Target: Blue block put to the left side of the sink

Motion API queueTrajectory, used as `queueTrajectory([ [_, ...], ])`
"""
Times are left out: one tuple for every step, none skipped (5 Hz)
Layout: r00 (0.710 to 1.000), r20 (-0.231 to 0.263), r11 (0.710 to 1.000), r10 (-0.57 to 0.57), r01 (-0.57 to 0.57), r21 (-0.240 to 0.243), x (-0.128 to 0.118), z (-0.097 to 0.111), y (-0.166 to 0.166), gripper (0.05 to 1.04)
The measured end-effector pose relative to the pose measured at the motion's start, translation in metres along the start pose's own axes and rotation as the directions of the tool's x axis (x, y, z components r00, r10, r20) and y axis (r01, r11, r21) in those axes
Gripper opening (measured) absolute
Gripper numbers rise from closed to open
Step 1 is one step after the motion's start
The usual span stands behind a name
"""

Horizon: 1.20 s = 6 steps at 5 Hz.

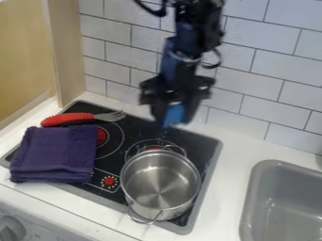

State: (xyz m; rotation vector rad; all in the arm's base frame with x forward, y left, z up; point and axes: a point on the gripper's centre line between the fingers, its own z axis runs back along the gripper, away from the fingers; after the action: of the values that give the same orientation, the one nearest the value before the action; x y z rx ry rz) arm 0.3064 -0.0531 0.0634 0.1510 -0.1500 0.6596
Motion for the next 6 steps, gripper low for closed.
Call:
queueTrajectory([
  [0.995, 0.031, 0.994, -0.099, 0.100, -0.036, -0.012, 0.013, -0.023, 0.571],
  [0.980, 0.052, 0.977, -0.190, 0.194, -0.086, -0.026, 0.027, -0.046, 0.571],
  [0.970, 0.048, 0.964, -0.237, 0.241, -0.112, -0.038, 0.028, -0.056, 0.571],
  [0.958, 0.022, 0.954, -0.286, 0.287, -0.083, -0.045, 0.017, -0.057, 0.571],
  [0.943, -0.003, 0.941, -0.332, 0.332, -0.063, -0.052, 0.005, -0.059, 0.571],
  [0.930, -0.025, 0.930, -0.367, 0.366, -0.044, -0.056, -0.010, -0.061, 0.571],
])
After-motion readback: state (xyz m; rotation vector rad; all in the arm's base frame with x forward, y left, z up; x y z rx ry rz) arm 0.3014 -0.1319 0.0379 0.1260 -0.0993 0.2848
